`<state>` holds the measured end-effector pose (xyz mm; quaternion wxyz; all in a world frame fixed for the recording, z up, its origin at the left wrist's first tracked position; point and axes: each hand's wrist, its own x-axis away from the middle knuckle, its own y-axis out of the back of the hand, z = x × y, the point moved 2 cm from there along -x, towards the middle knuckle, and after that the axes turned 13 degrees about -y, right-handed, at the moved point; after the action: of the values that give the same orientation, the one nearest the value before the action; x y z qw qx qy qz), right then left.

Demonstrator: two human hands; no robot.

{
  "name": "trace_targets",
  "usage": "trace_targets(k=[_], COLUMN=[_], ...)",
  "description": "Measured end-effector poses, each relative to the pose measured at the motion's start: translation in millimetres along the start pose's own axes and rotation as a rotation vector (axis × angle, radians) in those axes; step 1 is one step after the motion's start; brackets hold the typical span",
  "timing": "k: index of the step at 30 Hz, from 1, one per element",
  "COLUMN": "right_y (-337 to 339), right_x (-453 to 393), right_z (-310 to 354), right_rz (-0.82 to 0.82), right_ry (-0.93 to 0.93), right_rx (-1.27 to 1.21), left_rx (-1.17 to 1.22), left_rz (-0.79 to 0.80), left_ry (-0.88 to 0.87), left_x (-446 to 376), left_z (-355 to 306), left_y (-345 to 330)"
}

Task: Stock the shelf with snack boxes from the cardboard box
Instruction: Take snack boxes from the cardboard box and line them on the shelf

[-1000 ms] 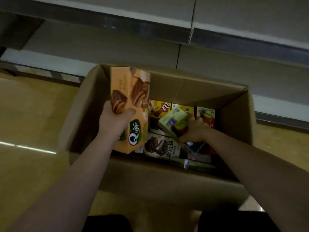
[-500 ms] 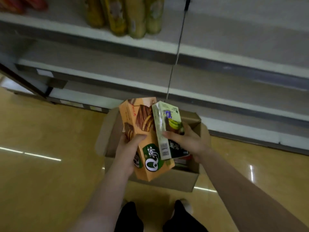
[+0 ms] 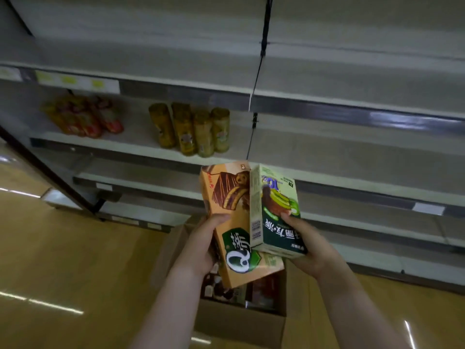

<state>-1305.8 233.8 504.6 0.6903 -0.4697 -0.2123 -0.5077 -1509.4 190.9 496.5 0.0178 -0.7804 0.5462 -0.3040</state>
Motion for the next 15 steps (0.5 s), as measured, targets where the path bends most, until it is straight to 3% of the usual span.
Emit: trace_targets(k=[6, 9, 12, 15], right_y=[-23.2, -26.1, -27.1, -32.7], right_x=[20.3, 24.8, 25.6, 37.1], right_z=[34.9, 45.1, 42.3, 47.6], right_rz=[0.214, 0.207, 0.2, 0.215], right_ry=[0.089, 0.138, 0.226, 0.347], right_rx=[-0.285, -0.41, -0.404, -0.308], left_rx=[-0.079, 0.011, 0.117, -0.021], left_rz=[0.054, -0.002, -0.002, 0.041], left_ry=[-0.072, -0.137, -0.155, -0.151], left_x=[-9.5, -13.2, -12.4, -12.0], left_z=[-44.7, -55.8, -63.6, -80.6], left_y=[-19.9, -26.6, -31.0, -28.7])
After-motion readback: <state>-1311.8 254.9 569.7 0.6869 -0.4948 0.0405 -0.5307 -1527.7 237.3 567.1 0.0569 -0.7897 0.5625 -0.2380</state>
